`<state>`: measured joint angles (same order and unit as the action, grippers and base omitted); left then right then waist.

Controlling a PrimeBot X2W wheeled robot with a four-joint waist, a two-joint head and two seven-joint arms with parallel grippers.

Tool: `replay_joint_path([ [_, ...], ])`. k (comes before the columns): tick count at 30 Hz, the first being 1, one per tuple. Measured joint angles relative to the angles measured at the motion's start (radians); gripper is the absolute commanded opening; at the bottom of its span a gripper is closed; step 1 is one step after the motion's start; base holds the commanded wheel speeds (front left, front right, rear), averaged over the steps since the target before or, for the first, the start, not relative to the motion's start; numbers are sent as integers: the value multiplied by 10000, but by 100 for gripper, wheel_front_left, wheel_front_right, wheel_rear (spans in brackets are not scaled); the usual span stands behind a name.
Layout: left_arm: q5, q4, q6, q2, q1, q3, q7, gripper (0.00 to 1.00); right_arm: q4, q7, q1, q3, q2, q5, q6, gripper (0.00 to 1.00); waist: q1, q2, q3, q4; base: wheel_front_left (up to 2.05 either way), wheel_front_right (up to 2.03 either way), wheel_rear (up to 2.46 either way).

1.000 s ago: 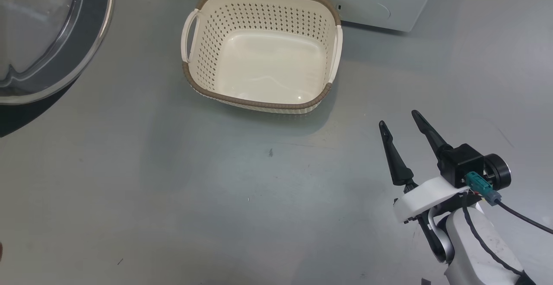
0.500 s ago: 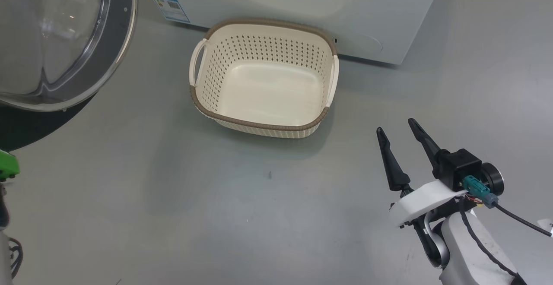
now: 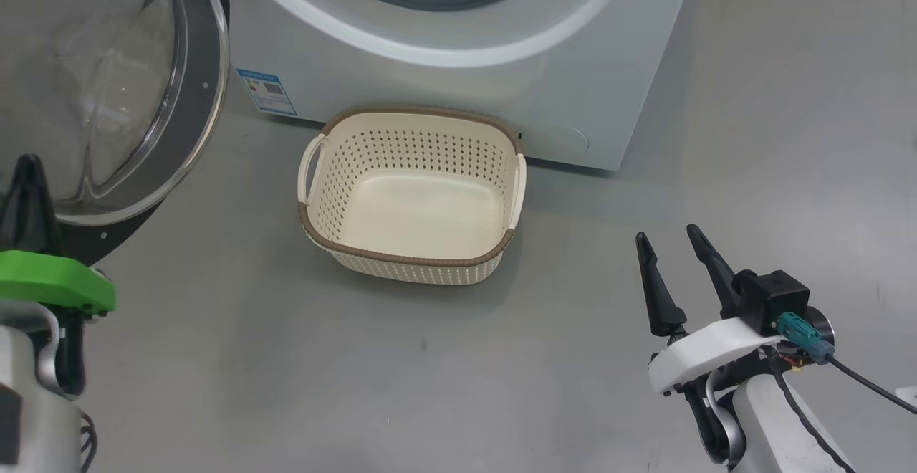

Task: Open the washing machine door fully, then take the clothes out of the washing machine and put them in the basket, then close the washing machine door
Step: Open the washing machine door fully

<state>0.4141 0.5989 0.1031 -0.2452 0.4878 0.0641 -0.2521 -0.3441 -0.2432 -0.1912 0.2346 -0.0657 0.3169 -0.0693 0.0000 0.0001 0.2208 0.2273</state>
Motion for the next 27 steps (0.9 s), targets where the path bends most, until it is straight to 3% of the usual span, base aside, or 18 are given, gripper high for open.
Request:
replay_joint_path([
  [27, -374, -2385, 165, 1271, -2301, -890, -2, 0, 817, -86, 570, -242, 77, 311, 0, 100, 0, 0, -1126, -1595, 0, 0, 0],
])
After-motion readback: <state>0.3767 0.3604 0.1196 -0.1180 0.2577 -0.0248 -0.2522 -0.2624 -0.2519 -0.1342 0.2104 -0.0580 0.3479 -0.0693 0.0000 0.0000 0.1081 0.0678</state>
